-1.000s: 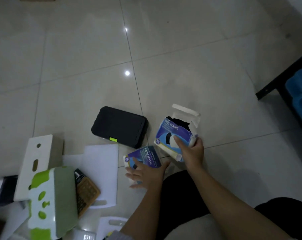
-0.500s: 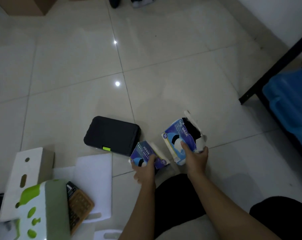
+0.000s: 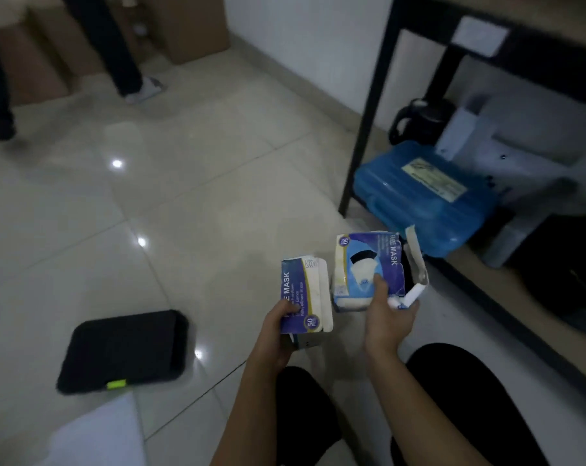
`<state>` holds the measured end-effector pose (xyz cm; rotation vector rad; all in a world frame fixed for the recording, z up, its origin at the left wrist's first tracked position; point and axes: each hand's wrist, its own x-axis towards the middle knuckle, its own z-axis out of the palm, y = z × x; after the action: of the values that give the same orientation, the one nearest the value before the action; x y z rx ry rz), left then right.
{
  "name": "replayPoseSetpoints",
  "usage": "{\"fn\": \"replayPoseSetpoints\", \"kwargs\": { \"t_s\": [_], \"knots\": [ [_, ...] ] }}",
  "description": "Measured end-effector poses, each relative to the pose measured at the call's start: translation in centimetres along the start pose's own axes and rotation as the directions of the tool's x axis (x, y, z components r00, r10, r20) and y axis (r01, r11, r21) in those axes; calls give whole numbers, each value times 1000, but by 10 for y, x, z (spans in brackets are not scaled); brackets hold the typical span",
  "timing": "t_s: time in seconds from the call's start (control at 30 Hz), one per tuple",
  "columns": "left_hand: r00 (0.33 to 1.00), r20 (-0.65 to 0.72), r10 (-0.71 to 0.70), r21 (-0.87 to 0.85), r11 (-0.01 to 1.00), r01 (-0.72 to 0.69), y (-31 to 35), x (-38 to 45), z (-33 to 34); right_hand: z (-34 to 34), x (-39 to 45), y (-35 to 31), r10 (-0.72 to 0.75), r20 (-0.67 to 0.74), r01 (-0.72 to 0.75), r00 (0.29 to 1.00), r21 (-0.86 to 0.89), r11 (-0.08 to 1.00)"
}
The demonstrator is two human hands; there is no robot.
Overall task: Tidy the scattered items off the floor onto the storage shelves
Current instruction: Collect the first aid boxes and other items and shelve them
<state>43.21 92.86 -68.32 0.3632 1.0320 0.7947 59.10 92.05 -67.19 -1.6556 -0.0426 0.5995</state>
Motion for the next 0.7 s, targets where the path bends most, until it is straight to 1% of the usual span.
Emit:
{"fn": "replayPoseSetpoints", "kwargs": {
  "t_s": [0.13, 0.23, 0.37, 0.43, 0.53, 0.63, 0.7],
  "knots": [
    [995, 93, -32, 34, 999, 29, -10, 11, 53, -28, 25, -18, -67, -121, 72, 990, 39, 997],
    [986, 156, -50, 15, 999, 49, -16, 16, 90, -46, 48, -28, -89, -196, 107, 977, 86, 990],
    [954, 297, -33, 35, 999, 24, -23, 21, 124, -61, 78, -60, -118, -216, 140, 969, 91, 986],
    [937, 348, -39, 28, 999, 31, -28, 24, 133, -63, 95, -81, -171, -223, 187, 960, 57, 981],
    [945, 317, -81, 86, 995, 56, -31, 27, 140, -54, 119, -114, -276, -196, 276, 941, -28, 961],
    [957, 234, -169, 267, 958, 104, -26, 34, 153, -40, 141, -136, -381, -162, 370, 910, -95, 924],
    [952, 229, -203, 318, 940, 124, -20, 42, 168, -34, 155, -148, -405, -131, 383, 905, -164, 909]
  ]
}}
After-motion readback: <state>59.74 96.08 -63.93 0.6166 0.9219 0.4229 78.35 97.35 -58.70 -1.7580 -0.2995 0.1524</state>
